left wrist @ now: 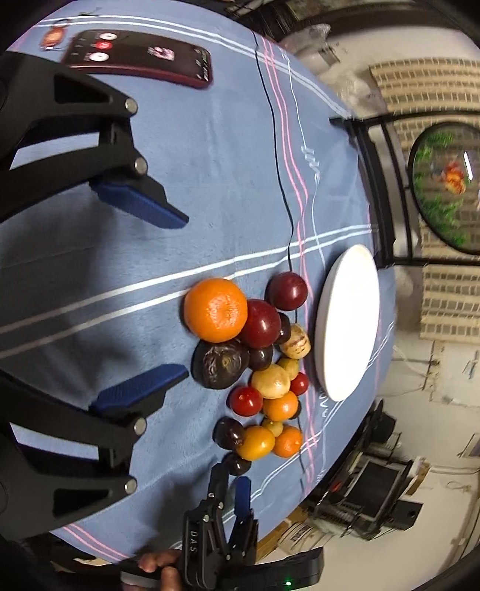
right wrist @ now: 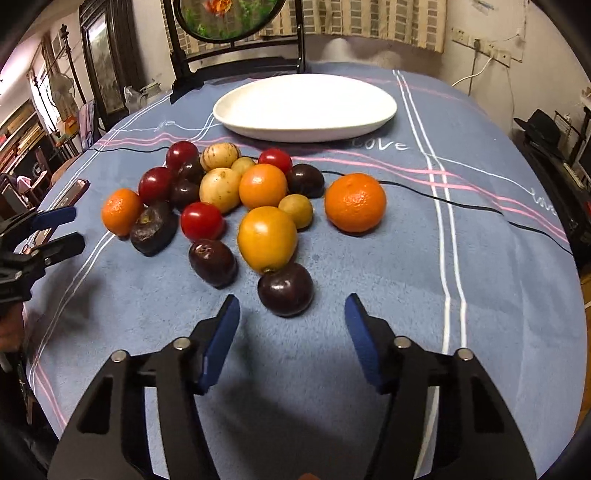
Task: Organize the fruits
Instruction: 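Grasp the mandarin with the left gripper while the right gripper grasps a dark plum, then carry the mandarin and dark plum onto the white plate and open both grippers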
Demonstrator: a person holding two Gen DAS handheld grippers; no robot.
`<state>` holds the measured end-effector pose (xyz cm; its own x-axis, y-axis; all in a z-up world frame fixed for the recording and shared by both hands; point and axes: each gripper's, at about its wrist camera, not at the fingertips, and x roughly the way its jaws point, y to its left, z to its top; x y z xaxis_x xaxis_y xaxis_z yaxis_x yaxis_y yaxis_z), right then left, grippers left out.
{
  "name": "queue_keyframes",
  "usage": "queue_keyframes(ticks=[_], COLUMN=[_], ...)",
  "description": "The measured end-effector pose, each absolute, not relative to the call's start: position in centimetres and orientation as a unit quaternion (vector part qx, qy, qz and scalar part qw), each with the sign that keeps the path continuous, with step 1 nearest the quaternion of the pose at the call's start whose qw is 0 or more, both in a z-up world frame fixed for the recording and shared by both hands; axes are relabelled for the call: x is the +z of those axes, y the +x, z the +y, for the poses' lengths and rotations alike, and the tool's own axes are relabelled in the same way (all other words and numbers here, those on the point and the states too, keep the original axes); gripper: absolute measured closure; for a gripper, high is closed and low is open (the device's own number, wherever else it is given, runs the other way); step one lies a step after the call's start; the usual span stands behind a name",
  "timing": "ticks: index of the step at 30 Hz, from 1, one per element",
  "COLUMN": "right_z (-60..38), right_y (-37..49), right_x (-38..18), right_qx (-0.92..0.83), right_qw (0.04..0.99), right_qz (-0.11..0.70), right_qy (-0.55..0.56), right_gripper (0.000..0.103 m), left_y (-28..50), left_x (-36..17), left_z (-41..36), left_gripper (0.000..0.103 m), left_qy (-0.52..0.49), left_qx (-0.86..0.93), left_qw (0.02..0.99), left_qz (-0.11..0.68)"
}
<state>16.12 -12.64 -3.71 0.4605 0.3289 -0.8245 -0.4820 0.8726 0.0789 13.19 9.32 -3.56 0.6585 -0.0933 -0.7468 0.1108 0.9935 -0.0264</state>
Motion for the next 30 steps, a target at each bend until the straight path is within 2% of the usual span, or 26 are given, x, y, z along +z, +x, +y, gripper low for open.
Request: queue_keyframes(ticks=[5, 11, 17, 22, 23, 25, 30], right_z=[-12.4, -12.0, -11.8, -11.8, -11.8, -11.7, -11.8], right_y=[16.6, 17.3, 17.3, 17.5, 17.4, 17.3, 16.9], right_x=[-4.1, -4.0, -4.1, -4.2, -4.1, -4.1, -4.0], right_qx=[0.248, 0.252, 0.247, 0.248, 0.248, 0.250, 0.245], right_qw=[0.846, 0.845, 0.847, 0.848, 0.848, 0.848, 0.850], right_qz=[0.466, 0.465, 0.461, 0.461, 0.460, 0.458, 0.456], right_qy=[-0.082, -0.084, -0.092, -0.088, -0.089, -0.091, -0.092], right_gripper=[0.054, 0.054, 0.062, 0.064, 0.068, 0.069, 0.069], left_y=[15.1, 16.7, 17.7, 18.0, 18.0, 18.0, 17.6], left_x=[-4.2, -5.1, -5.5, -5.6, -5.6, -5.6, -5.4], left_z=[9.0, 8.7, 9.1, 8.8, 8.8, 8.9, 8.6], left_gripper=[0.033, 0.035, 0.048, 0.048, 0.048, 0.056, 0.057], left_qy=[0.016, 0.012, -0.013, -0.009, -0.011, -0.018, -0.007], left_qx=[-0.082, -0.092, -0.105, -0.105, -0.106, -0.116, -0.111], left_qw=[0.905, 0.900, 0.893, 0.893, 0.893, 0.891, 0.894], left_qz=[0.417, 0.425, 0.438, 0.437, 0.437, 0.438, 0.435])
